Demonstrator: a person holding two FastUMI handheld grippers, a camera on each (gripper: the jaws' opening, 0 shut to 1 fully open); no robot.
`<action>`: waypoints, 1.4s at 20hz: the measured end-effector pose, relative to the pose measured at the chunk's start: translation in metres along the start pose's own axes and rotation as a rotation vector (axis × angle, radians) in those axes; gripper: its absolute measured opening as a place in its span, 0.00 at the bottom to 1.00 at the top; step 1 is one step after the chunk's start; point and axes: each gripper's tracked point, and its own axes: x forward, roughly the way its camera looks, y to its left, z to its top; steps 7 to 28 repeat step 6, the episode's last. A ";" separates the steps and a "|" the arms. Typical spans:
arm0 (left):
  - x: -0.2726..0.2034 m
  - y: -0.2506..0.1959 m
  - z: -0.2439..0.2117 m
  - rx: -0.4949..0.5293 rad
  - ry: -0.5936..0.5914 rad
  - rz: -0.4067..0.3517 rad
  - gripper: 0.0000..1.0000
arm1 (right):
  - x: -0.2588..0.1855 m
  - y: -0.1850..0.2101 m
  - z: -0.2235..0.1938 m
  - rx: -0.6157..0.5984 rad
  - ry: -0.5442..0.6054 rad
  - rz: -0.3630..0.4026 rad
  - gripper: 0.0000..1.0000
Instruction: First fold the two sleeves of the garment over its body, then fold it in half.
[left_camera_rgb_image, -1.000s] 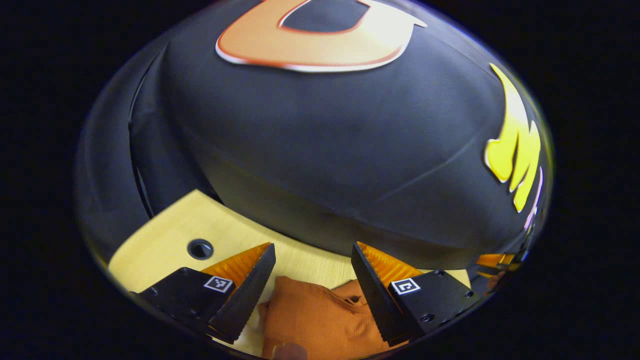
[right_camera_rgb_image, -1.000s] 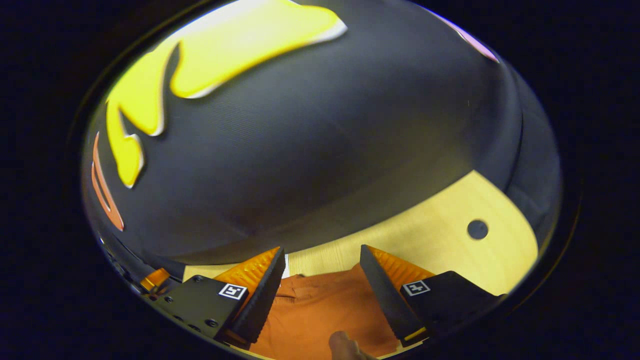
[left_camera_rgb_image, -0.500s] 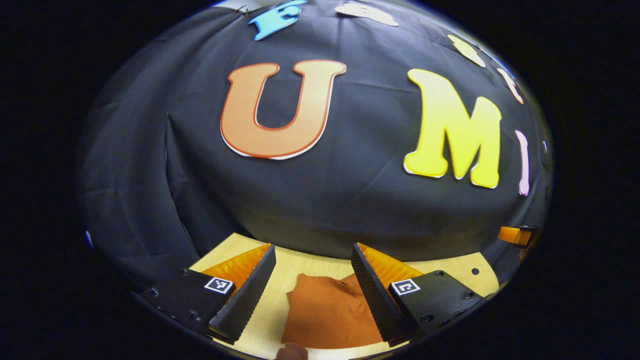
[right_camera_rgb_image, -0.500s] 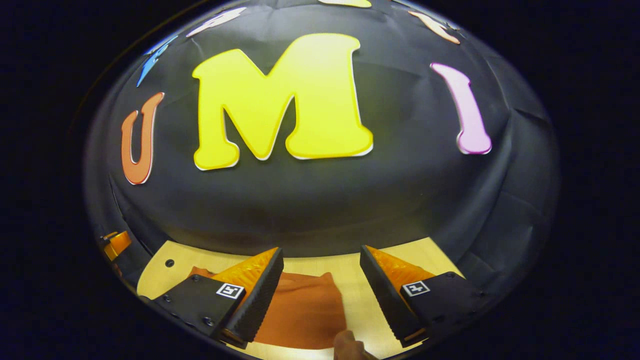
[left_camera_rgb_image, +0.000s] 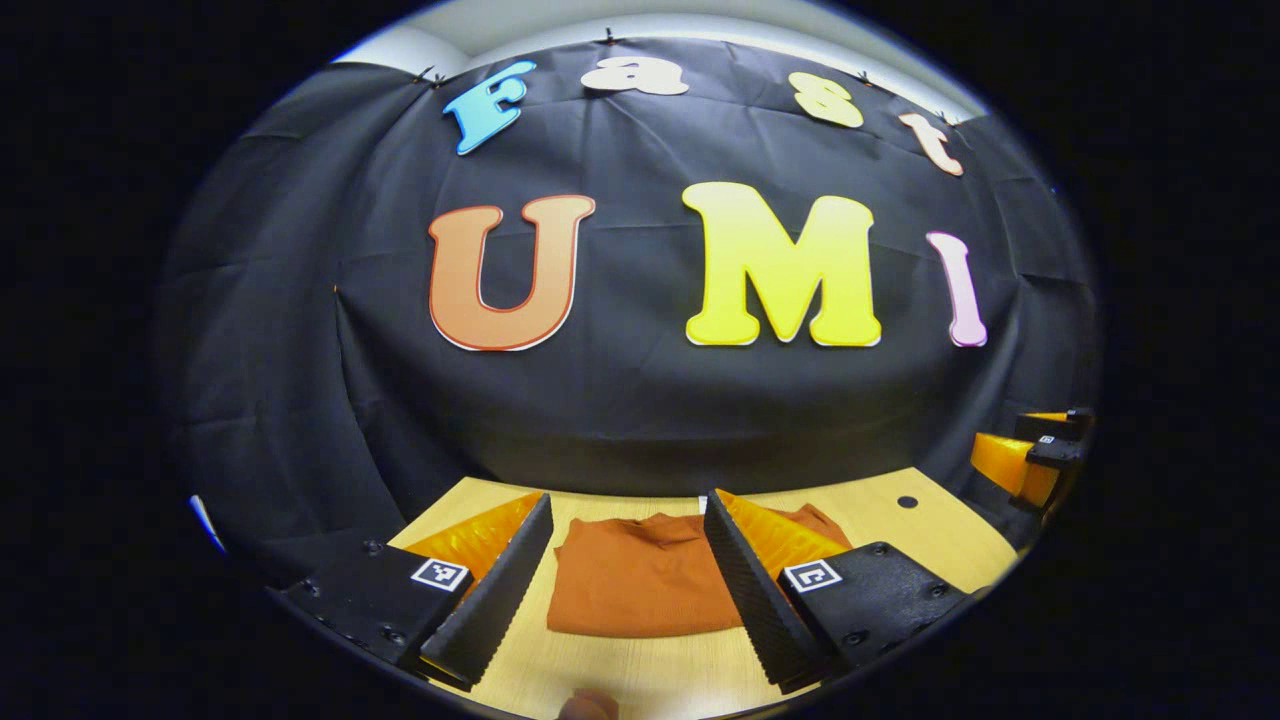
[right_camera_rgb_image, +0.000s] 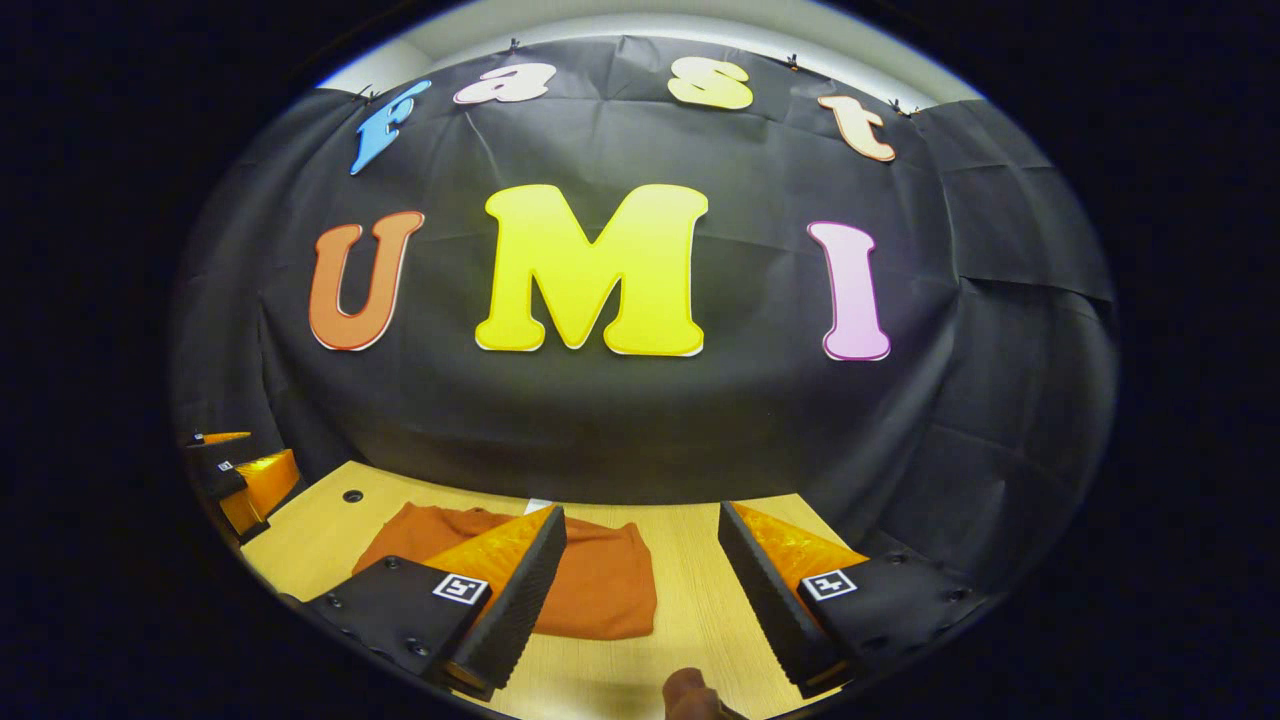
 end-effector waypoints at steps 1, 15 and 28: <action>-0.010 0.001 -0.003 0.013 -0.007 0.004 0.98 | -0.013 0.002 -0.003 0.005 -0.001 0.007 0.98; -0.053 0.003 -0.031 -0.021 0.060 -0.002 0.98 | -0.050 0.001 -0.017 -0.027 -0.024 0.017 0.98; -0.053 0.003 -0.031 -0.021 0.060 -0.002 0.98 | -0.050 0.001 -0.017 -0.027 -0.024 0.017 0.98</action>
